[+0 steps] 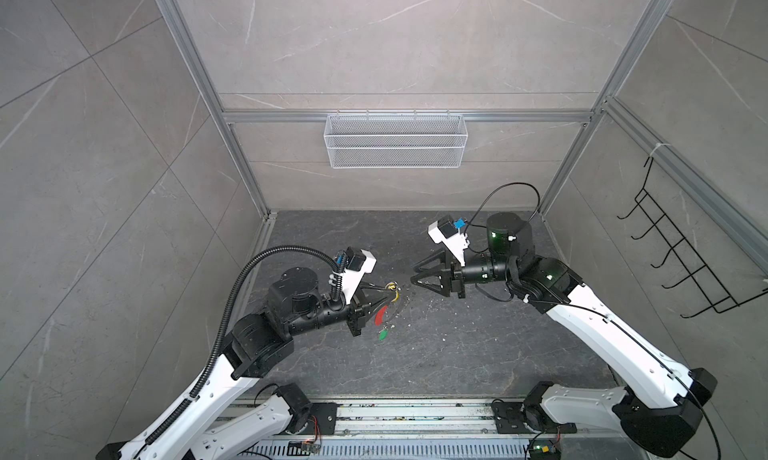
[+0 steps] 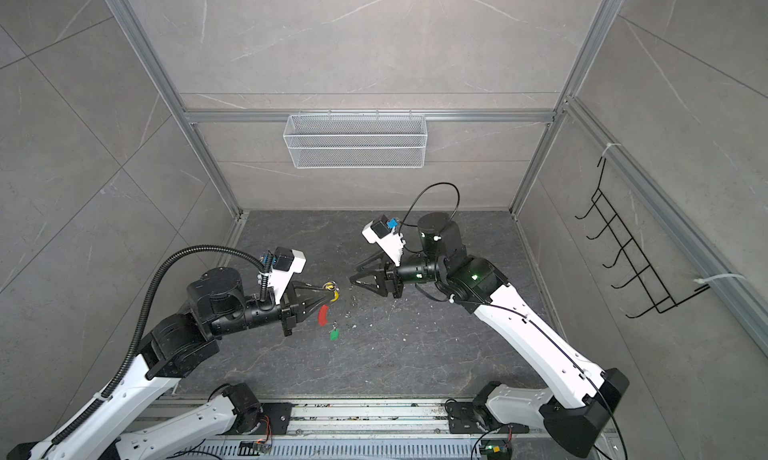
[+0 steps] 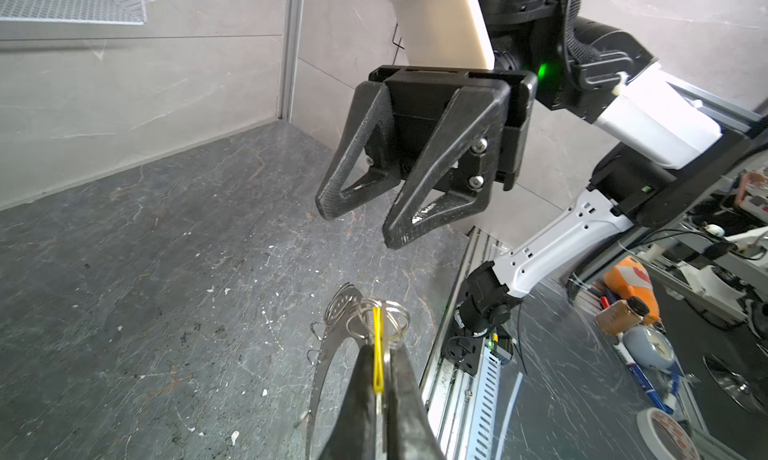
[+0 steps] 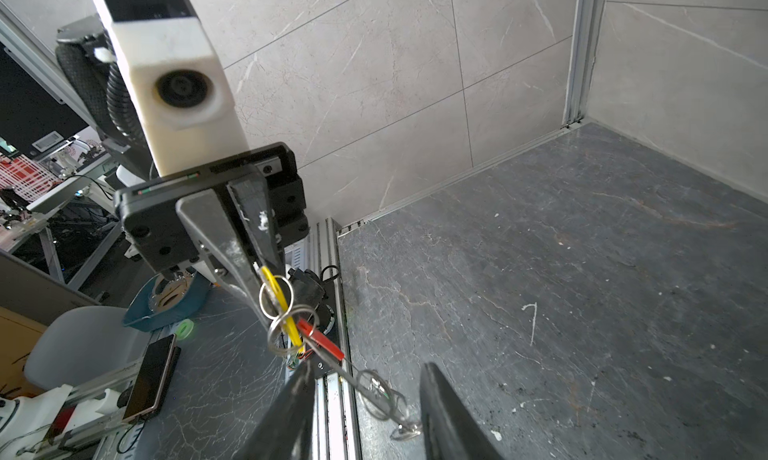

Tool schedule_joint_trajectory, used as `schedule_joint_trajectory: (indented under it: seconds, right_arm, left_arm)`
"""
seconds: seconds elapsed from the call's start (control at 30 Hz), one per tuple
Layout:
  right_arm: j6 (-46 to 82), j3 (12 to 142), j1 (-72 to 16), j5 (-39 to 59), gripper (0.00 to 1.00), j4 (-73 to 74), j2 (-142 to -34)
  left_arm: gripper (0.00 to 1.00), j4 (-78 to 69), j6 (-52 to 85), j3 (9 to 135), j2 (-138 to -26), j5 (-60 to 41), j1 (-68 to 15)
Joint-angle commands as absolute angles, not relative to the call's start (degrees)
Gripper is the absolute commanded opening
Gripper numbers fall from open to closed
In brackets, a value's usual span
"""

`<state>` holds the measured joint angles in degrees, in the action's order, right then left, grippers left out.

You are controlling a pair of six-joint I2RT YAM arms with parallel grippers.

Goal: Remove the keys from the keyring

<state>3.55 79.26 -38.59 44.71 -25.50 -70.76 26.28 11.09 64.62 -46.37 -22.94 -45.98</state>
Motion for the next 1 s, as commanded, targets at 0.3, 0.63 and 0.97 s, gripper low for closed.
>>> schedule_joint_trajectory:
  seconds: [0.3, 0.63, 0.97]
  right_arm:
    - [-0.65, 78.47, -38.58, 48.80, 0.51, -27.13, -70.12]
    - [0.30, 75.30, -38.76, 52.96, 0.52, -25.66, -68.58]
    - [0.58, 74.62, -41.79, 51.72, 0.54, -23.12, -67.03]
  left_arm:
    - [0.00, 32.08, 4.57, 73.74, -50.70, -33.22, -45.80]
    - [0.00, 36.01, 2.75, 78.05, -52.61, -30.59, -45.84]
    - [0.00, 41.70, 0.25, 82.61, -55.27, -30.57, -45.86]
